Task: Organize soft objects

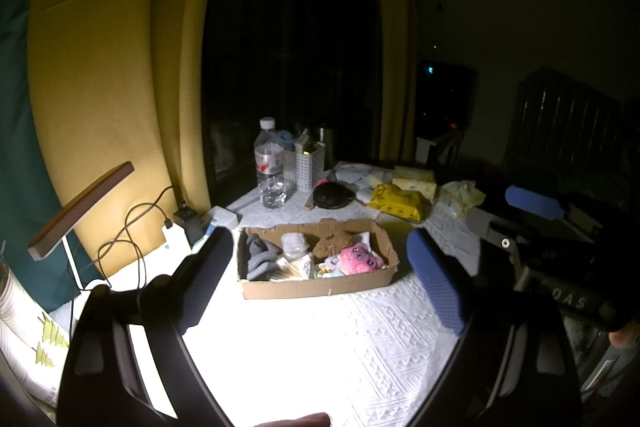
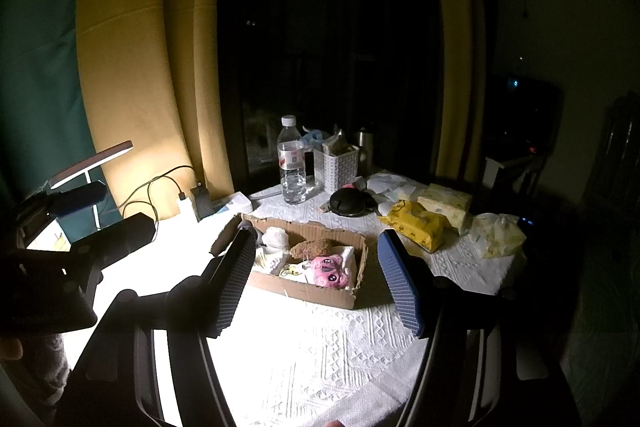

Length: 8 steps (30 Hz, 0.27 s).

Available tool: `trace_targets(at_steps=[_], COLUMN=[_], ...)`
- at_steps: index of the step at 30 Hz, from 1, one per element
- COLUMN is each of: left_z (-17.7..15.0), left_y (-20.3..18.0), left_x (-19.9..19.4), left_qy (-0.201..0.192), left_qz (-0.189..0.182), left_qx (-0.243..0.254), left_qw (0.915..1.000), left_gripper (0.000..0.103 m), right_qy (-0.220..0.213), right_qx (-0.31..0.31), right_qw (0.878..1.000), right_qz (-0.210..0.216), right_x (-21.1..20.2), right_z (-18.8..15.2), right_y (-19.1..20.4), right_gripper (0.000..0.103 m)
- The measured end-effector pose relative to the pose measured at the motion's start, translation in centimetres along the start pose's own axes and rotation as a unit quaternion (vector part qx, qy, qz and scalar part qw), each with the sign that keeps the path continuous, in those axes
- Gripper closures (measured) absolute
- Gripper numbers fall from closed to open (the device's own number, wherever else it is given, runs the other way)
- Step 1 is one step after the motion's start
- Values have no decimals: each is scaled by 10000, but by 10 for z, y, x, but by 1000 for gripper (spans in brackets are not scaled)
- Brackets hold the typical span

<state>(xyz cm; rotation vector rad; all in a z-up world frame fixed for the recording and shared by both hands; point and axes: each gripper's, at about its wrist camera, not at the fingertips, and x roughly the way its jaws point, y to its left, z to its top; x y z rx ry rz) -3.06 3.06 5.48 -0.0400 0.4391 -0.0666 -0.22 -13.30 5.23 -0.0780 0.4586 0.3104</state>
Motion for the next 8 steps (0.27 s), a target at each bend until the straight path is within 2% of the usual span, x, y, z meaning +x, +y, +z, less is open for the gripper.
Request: trace_targets(at_steps=[8], left_z=[0], left_y=[-3], left_x=[1], left_qy=[-5], left_qz=[-75], left_qx=[49], left_qw=[10000], left_gripper=[13], right_qy=[23], right_qx=[-1], right_qw=[10000], right_qz=[12], right_x=[1], right_z=[-2], right_y=[1], right_gripper=[36])
